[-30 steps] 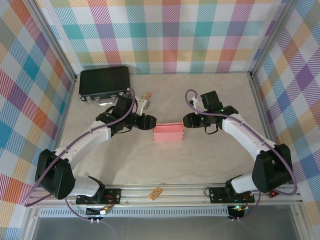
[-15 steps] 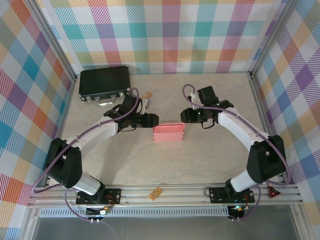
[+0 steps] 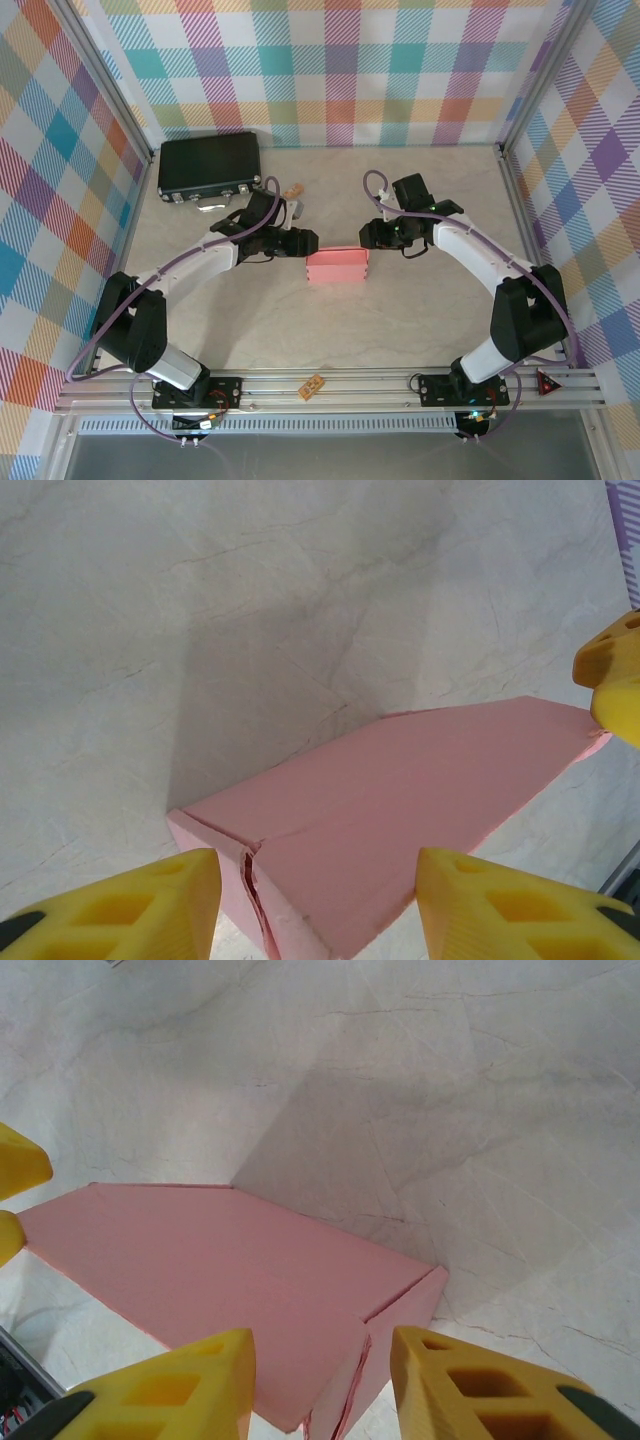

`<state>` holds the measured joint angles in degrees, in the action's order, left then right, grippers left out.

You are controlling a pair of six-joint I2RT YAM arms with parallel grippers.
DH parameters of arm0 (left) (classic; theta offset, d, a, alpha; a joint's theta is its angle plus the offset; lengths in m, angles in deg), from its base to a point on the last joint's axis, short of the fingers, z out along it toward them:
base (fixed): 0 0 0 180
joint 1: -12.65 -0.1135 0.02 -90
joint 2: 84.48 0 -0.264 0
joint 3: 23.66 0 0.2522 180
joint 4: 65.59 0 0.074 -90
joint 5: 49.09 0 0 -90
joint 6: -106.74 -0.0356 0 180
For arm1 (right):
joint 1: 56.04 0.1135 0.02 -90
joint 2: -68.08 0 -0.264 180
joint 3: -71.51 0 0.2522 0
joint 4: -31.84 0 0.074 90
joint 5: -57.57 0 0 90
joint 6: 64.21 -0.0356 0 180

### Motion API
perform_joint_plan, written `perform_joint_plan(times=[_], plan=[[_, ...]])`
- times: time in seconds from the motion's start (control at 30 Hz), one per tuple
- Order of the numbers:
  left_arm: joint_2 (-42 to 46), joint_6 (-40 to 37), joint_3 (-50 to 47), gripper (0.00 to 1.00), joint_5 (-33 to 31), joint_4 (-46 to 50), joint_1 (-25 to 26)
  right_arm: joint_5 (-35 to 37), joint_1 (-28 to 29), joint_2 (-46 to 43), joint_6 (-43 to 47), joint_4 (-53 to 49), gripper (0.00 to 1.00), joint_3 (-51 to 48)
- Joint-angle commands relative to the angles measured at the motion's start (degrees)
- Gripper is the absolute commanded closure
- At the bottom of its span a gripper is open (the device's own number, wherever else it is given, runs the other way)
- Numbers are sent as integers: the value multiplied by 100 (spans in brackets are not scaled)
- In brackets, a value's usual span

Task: Fold the paper box

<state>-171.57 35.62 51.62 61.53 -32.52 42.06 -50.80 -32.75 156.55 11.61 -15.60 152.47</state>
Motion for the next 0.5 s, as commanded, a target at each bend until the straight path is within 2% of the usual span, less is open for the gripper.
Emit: perform_joint_plan(times=[0.0, 0.47], plan=[[-46, 58, -95, 48, 212, 10, -42, -123, 39, 22, 7, -86, 59, -26], [33, 66, -298, 52, 232, 42, -40, -94, 132, 52, 28, -80, 64, -206]])
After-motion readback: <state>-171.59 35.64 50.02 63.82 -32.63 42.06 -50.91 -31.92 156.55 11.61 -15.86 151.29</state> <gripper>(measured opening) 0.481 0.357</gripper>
